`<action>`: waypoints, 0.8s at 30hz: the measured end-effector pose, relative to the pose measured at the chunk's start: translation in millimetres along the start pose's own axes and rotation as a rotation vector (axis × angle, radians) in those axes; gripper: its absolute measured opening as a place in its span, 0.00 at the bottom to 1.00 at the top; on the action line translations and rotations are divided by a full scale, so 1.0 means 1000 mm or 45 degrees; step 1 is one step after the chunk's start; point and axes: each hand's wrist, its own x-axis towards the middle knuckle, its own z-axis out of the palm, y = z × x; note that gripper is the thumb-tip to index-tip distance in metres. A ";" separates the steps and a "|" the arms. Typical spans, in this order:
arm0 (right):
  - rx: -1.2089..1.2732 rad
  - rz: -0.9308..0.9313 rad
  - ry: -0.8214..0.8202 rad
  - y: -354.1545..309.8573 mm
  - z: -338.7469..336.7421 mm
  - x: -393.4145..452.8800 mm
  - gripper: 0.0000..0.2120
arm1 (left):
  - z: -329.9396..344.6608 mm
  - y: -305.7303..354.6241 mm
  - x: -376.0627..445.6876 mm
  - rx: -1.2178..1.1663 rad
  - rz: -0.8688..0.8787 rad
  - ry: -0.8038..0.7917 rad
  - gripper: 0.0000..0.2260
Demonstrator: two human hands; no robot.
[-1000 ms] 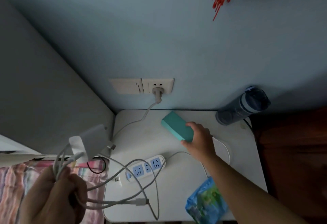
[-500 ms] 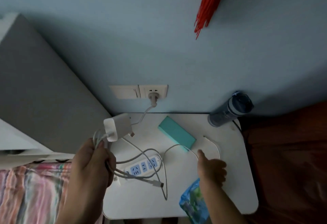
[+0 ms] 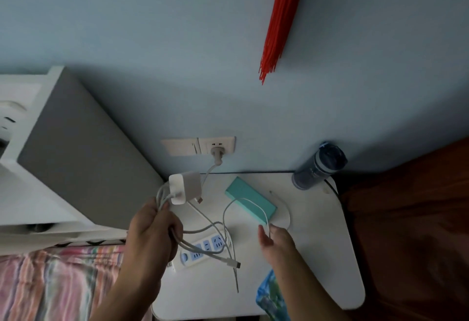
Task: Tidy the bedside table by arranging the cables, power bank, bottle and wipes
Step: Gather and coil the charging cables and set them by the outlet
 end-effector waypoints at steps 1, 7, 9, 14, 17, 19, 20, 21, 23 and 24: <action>0.082 0.049 -0.023 -0.001 0.001 0.003 0.18 | 0.001 0.001 -0.001 -0.004 0.004 -0.031 0.12; -0.011 -0.030 -0.098 0.000 0.004 -0.033 0.18 | 0.001 0.001 -0.004 -0.040 -0.050 -0.190 0.12; 0.093 0.004 -0.128 0.002 0.003 -0.058 0.15 | 0.002 0.003 -0.005 -0.076 -0.084 -0.228 0.09; -0.166 -0.167 -0.260 0.013 0.011 -0.124 0.16 | 0.006 0.011 -0.008 -0.113 -0.123 -0.281 0.12; -0.395 -0.420 -0.397 0.019 0.020 -0.155 0.11 | 0.013 0.016 -0.012 -0.080 -0.073 -0.264 0.12; -0.515 -0.569 -0.457 0.023 0.024 -0.168 0.12 | 0.018 0.019 -0.013 -0.101 -0.058 -0.236 0.10; -0.585 -0.633 -0.467 0.025 0.026 -0.173 0.13 | 0.020 0.021 -0.013 -0.150 -0.084 -0.230 0.08; -0.641 -0.673 -0.476 0.026 0.028 -0.177 0.15 | 0.022 0.021 -0.013 -0.206 -0.120 -0.229 0.08; -0.665 -0.679 -0.481 0.028 0.032 -0.183 0.16 | 0.023 0.023 -0.015 -0.295 -0.181 -0.239 0.08; -0.650 -0.667 -0.476 0.027 0.033 -0.185 0.14 | 0.023 0.024 -0.015 -0.319 -0.198 -0.246 0.08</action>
